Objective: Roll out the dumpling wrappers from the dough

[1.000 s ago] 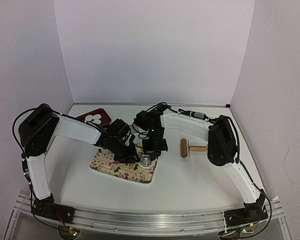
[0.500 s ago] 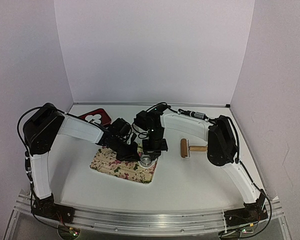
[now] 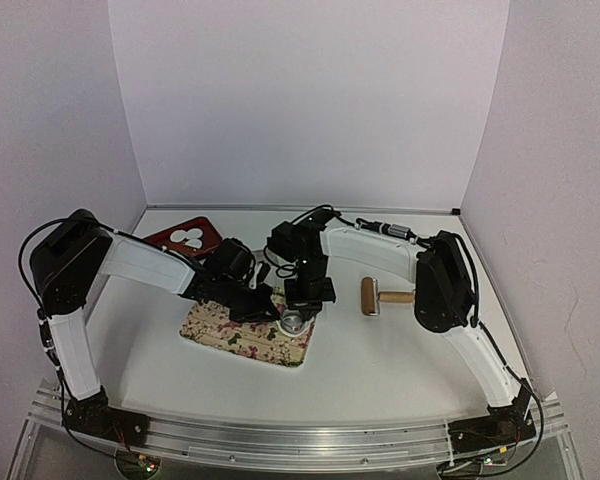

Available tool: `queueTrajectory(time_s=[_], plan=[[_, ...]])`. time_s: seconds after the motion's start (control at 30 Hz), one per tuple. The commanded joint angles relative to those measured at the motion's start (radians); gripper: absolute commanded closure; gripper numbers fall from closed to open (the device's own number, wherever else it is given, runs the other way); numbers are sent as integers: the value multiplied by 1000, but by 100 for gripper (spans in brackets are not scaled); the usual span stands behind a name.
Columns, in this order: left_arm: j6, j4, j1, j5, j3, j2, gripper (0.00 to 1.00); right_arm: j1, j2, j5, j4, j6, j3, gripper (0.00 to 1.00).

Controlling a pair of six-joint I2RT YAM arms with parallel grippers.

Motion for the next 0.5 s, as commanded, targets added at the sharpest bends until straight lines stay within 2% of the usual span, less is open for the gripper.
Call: queueTrajectory(time_s=[0.0, 0.3, 0.47], plan=[[-5, 107, -7, 31, -28, -133, 100, 17, 150, 59, 6, -10, -72, 100], [-32, 162, -8, 99, -93, -188, 100, 17, 154, 54, 4, -14, -60, 100], [-71, 45, 3, 0, -96, -185, 85, 17, 148, 50, 4, -12, -47, 100]])
